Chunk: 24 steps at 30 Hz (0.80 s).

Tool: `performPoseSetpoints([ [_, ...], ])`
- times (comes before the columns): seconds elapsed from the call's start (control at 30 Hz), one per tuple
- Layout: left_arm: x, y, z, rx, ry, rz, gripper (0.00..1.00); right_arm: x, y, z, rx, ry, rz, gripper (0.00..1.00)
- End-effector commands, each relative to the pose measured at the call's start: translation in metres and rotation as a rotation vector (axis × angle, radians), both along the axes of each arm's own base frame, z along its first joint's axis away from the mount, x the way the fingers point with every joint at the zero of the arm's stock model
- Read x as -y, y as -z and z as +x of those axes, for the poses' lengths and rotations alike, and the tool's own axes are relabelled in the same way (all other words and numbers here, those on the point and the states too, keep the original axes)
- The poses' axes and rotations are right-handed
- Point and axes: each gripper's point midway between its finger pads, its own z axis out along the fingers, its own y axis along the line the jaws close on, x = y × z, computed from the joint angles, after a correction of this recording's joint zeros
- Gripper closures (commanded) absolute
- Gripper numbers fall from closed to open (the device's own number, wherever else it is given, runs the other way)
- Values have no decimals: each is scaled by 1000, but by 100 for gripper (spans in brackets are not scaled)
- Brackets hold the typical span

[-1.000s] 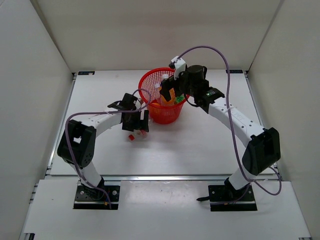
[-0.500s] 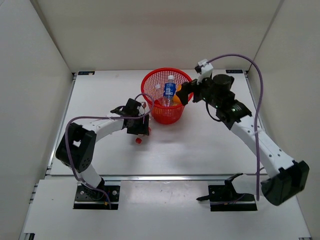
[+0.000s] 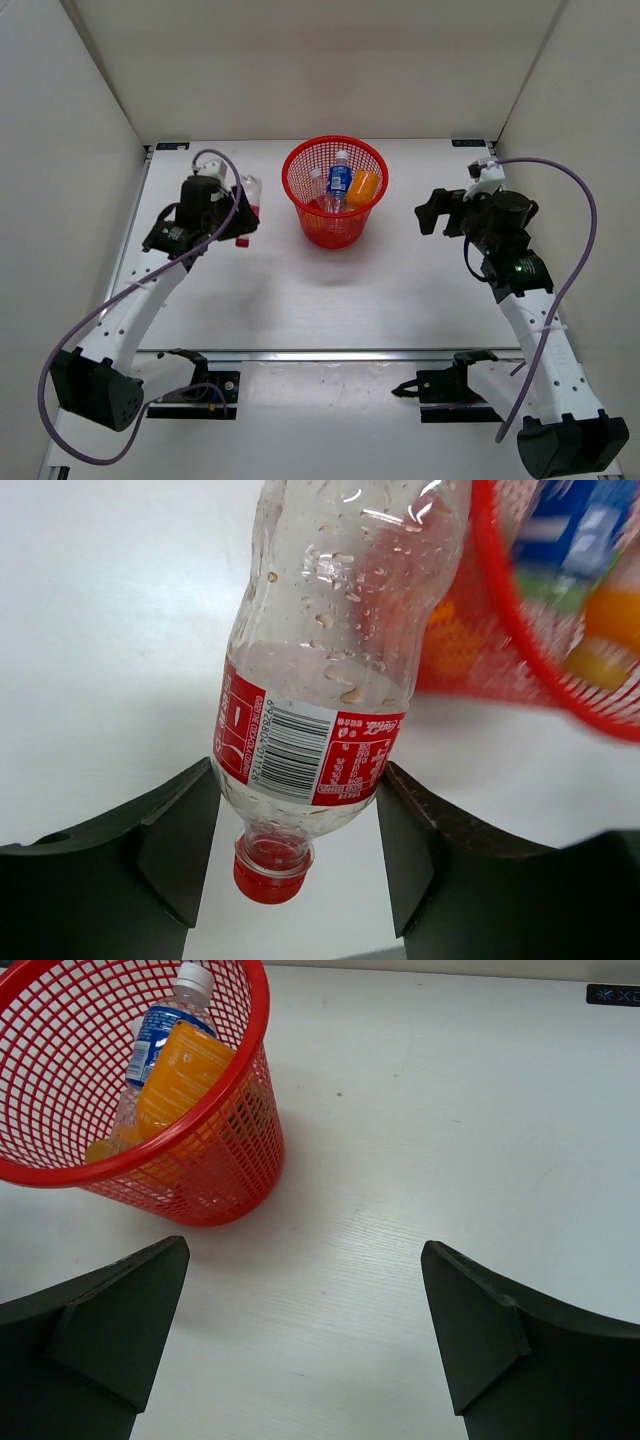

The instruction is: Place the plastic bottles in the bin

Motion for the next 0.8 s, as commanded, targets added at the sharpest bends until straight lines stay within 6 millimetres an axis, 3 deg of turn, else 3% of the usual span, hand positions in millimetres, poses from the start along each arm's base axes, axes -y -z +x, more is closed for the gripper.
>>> performPoseSetpoints([
  [0.0, -5, -72, 19, 139, -110, -29, 57, 2, -6, -8, 20, -3, 16, 1],
  [0.03, -1, -80, 29, 163, -128, -41, 56, 5, -4, -9, 16, 8, 6, 1],
  [0.1, 30, -119, 47, 249, -76, -136, 54, 1, 0, -11, 15, -3, 0, 1],
  [0.2, 76, -146, 68, 314, -2, -219, 54, 3, -4, -12, 34, 12, -36, 1],
  [0.23, 86, -135, 77, 288, 2, -220, 54, 2, -3, -12, 31, 12, -41, 1],
  [0.3, 98, -138, 90, 289, 12, -241, 54, 8, -1, -12, 31, 37, -63, 1],
  [0.37, 107, -120, 101, 262, 20, -240, 48, 13, 0, -11, 34, 60, -71, 0],
  [0.47, 122, -107, 110, 241, 37, -218, 24, 17, 5, -8, 19, 62, -72, 1],
  [0.5, 129, -106, 112, 237, 53, -210, 10, 18, 3, -9, 25, 66, -68, 1],
  [0.53, 130, -105, 114, 238, 54, -208, 2, 19, 7, -7, 7, 72, -61, 1],
  [0.77, 131, -130, 99, 274, 74, -194, 2, 21, 11, -8, 2, 94, -97, 1],
])
